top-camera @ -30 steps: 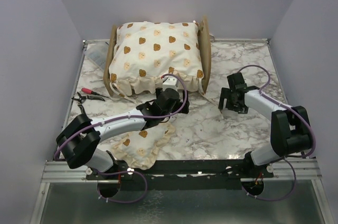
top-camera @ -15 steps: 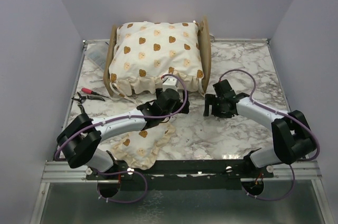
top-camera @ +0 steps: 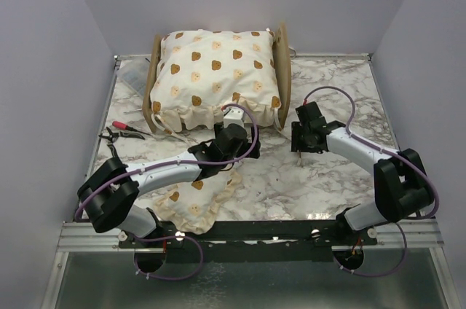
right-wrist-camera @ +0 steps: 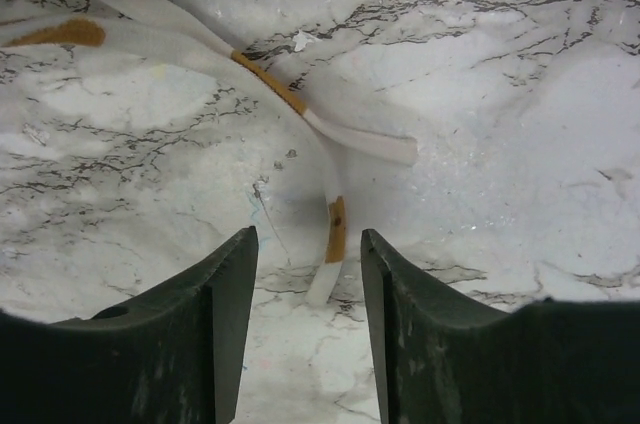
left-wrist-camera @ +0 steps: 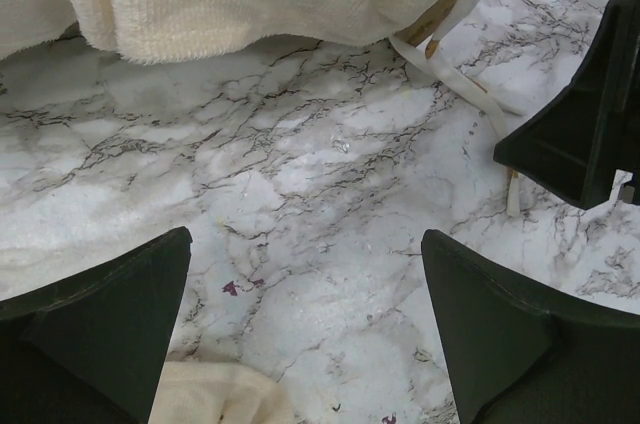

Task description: Set up the pet bed

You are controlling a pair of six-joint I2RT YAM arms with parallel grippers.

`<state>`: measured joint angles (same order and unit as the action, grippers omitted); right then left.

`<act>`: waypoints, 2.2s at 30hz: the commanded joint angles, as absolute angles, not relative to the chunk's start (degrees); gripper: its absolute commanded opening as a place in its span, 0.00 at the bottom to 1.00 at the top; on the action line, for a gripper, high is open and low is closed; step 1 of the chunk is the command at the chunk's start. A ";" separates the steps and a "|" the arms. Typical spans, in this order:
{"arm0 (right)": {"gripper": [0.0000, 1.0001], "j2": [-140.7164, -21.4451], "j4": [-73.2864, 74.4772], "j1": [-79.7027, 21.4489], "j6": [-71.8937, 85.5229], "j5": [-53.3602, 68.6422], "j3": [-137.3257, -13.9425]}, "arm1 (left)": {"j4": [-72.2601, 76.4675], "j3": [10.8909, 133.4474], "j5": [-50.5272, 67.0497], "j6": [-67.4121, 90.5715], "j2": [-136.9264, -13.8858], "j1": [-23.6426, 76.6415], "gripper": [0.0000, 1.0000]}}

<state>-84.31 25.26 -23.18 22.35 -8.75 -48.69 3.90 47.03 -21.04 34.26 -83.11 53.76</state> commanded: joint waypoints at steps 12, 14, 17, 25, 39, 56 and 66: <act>0.17 -87.79 21.76 -23.32 22.27 -4.31 -45.05 | 4.31 44.83 -23.64 34.30 -79.28 54.14 0.99; 0.04 -86.83 20.66 -24.38 23.46 -1.16 -44.21 | 4.31 44.69 -23.64 34.40 -79.20 54.14 0.99; 0.00 -85.78 18.82 -28.23 25.53 2.83 -43.99 | 4.31 44.71 -23.56 34.37 -79.33 54.14 0.99; 0.09 -84.10 18.75 -36.60 25.69 8.53 -47.75 | 4.26 44.70 -23.55 34.37 -79.70 54.15 0.99; 0.52 -82.49 28.12 -30.08 8.63 -15.00 -52.39 | 3.38 44.38 -23.32 33.54 -79.32 54.19 0.99; 0.52 -93.38 14.87 -22.12 4.66 -4.00 -50.17 | 1.67 43.81 -22.91 33.11 -78.04 54.14 0.99; 0.14 -97.91 20.02 -20.96 6.17 -3.99 -53.61 | 1.49 43.94 -21.58 33.64 -78.54 54.18 0.99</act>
